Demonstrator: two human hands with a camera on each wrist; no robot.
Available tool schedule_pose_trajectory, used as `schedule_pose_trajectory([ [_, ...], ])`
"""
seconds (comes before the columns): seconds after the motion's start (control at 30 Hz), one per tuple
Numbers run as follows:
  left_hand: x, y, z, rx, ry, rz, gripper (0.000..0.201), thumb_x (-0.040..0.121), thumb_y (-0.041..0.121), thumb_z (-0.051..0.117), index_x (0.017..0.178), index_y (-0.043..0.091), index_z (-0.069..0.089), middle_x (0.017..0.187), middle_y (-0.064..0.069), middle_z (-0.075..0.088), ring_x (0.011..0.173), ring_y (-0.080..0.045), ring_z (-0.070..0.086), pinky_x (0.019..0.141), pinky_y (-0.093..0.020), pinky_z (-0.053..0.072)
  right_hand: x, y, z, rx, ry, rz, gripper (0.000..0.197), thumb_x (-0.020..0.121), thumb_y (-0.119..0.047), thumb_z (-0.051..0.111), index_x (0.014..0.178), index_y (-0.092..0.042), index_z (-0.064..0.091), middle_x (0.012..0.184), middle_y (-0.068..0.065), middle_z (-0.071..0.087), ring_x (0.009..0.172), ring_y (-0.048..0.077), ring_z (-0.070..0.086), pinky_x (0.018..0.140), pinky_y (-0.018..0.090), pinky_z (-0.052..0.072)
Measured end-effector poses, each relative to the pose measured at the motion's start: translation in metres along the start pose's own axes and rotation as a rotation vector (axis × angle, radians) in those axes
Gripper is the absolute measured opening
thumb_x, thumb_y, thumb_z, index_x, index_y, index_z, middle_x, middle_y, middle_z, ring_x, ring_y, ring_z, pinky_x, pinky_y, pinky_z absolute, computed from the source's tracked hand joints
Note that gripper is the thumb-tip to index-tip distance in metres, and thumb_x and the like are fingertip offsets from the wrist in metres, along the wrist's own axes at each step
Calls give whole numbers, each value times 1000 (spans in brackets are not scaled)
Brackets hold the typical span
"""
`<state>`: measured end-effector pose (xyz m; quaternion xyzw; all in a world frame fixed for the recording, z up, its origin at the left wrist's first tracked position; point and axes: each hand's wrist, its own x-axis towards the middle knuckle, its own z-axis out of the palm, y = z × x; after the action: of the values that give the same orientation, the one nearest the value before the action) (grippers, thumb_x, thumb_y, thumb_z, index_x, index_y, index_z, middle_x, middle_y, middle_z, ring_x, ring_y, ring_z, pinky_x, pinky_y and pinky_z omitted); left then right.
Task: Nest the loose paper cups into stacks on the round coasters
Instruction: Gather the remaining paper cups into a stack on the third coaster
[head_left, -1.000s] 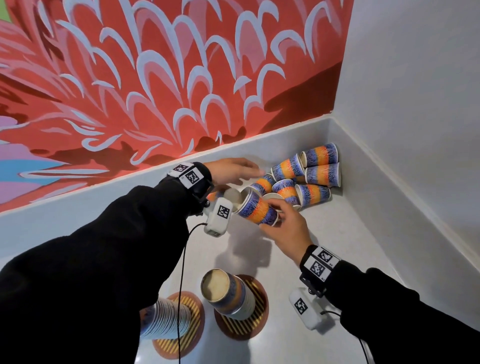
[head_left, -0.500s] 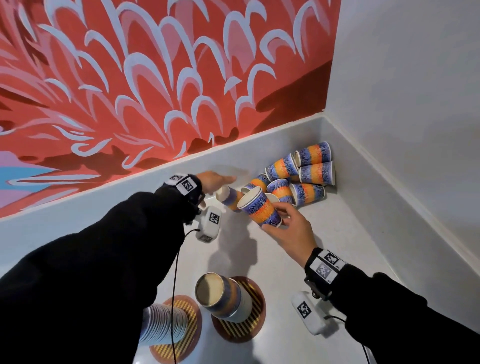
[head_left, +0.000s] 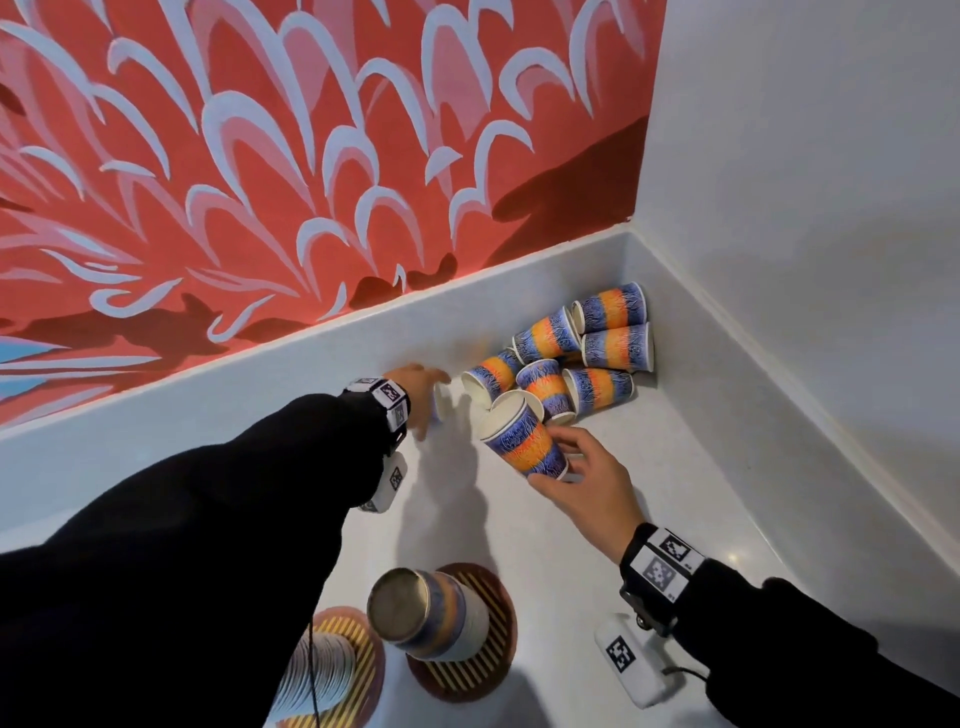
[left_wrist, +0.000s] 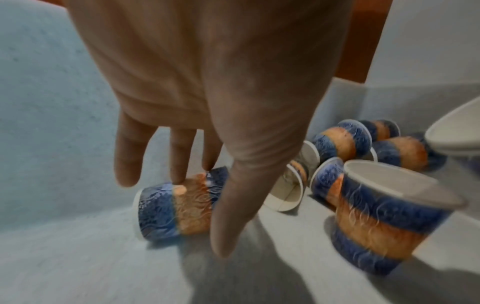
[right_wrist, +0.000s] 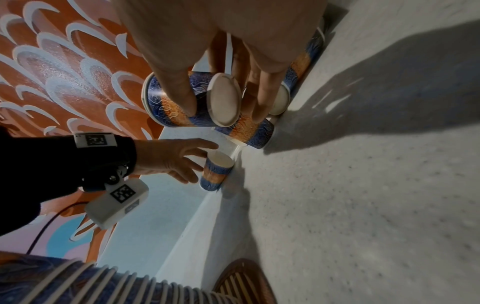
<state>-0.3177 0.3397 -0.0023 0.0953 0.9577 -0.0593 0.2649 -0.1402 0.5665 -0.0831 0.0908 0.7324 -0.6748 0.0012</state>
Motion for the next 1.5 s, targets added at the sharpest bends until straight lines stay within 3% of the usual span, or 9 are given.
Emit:
schedule_pose_trajectory([
  [0.27, 12, -16, 29, 176, -8, -24, 90, 76, 47, 87, 152, 47, 40, 127, -2, 44, 124, -34, 58, 92, -42, 53, -2, 10, -7, 0, -5, 31, 53, 81, -5, 88, 121, -29, 64, 113, -11, 74, 99, -6, 69, 81, 11, 53],
  [0.47, 4, -16, 23, 290, -46, -7, 43, 64, 48, 80, 103, 32, 74, 105, 5, 55, 98, -24, 66, 78, -33, 59, 5, 16, 4, 27, -4, 62, 55, 79, -15, 92, 127, -27, 67, 118, -5, 74, 110, 13, 71, 94, 30, 60],
  [0.6, -8, -16, -25, -173, 34, -16, 30, 77, 45, 84, 78, 19, 69, 85, -2, 70, 82, -26, 68, 72, -29, 56, 9, 14, 9, 62, -7, 75, 53, 79, -13, 92, 120, -35, 66, 116, -4, 74, 108, 17, 72, 95, 36, 61],
  [0.7, -29, -12, -72, -921, 143, 153, 44, 74, 17, 94, 105, 23, 64, 109, -1, 64, 93, -24, 71, 76, -41, 65, 12, 5, 10, 90, -9, 57, 54, 79, -11, 91, 120, -34, 65, 116, -3, 73, 108, 19, 74, 93, 36, 61],
  [0.8, -55, 3, -95, -1171, 152, 290, 88, 68, 3, 95, 138, 34, 51, 137, -2, 52, 117, -27, 67, 84, -54, 64, 13, -8, 11, 122, -11, 31, 55, 79, -9, 91, 123, -29, 65, 116, -5, 72, 106, 15, 75, 94, 35, 62],
  [0.97, -87, 25, -92, -810, 61, 403, 73, 74, 25, 95, 137, 38, 60, 138, -6, 54, 115, -19, 65, 83, -26, 62, 13, -27, 13, 193, 7, -41, 56, 78, -3, 90, 118, -35, 67, 116, -4, 75, 108, 12, 75, 99, 41, 61],
  [1.03, -94, 28, -83, -713, -5, 400, 78, 68, 41, 95, 136, 49, 56, 137, -1, 50, 113, -19, 62, 86, -30, 61, 12, -33, 13, 172, 6, -96, 58, 77, -3, 91, 113, -42, 67, 114, -10, 75, 108, 8, 74, 98, 39, 61],
  [1.27, -126, 24, -85, -748, 53, 361, 70, 78, 10, 91, 131, 41, 57, 133, -7, 49, 106, -33, 69, 75, -50, 66, 16, -60, 4, 72, -112, -197, 85, 72, -19, 97, 145, -32, 54, 137, -6, 64, 125, 6, 62, 102, 30, 55],
  [1.5, -203, -4, -126, -685, 335, 277, 76, 74, 17, 94, 134, 29, 48, 126, 0, 57, 87, -21, 72, 73, -46, 66, 73, -36, 16, -828, -132, -245, 94, 69, -49, 90, 150, -32, 45, 148, 2, 50, 137, 32, 46, 113, 46, 41],
])
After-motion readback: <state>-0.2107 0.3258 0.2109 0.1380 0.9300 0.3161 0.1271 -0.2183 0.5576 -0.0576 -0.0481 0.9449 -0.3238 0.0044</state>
